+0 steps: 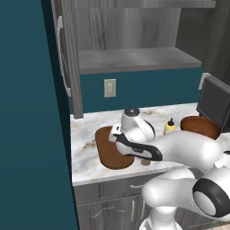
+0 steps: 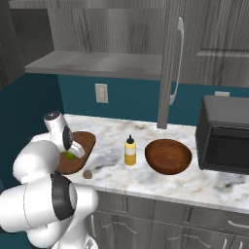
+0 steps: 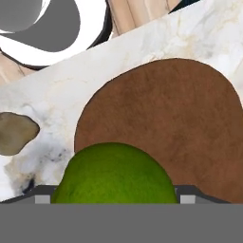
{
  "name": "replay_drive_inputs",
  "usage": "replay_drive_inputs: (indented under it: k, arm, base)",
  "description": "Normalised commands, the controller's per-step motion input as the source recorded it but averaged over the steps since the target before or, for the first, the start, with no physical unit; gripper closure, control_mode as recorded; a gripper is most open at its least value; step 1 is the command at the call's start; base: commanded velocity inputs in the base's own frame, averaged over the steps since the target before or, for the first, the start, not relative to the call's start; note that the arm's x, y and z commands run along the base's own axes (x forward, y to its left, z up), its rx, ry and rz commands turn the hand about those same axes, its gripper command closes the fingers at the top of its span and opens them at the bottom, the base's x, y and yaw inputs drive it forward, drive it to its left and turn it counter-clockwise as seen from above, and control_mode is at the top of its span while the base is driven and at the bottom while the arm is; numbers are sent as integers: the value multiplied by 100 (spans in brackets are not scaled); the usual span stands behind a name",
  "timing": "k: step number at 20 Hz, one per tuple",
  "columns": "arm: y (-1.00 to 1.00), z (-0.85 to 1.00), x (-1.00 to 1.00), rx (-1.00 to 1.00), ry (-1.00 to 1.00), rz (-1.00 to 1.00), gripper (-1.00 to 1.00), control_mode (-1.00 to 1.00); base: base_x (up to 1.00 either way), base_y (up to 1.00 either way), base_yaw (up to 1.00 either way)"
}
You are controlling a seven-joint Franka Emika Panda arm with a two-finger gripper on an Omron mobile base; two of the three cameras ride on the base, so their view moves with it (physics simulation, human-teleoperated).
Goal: Open the cabinet. Place the bowl and condiment on the counter. Then place the lime and garlic on the cutting board.
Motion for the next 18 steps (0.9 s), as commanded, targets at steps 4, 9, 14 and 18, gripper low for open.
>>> replay_drive_inputs:
  k: [4, 9, 14, 18]
  arm:
    - [22, -5, 3, 0, 0, 4, 100, -100]
    - [21, -11, 4, 0, 0, 3, 100, -100]
    - [11, -22, 9, 0, 0, 3, 100, -100]
    - [5, -16, 19, 0, 0, 3, 100, -100]
  base:
    - [0, 0, 0]
    - [0, 0, 0]
    - [0, 0, 0]
    - [0, 0, 0]
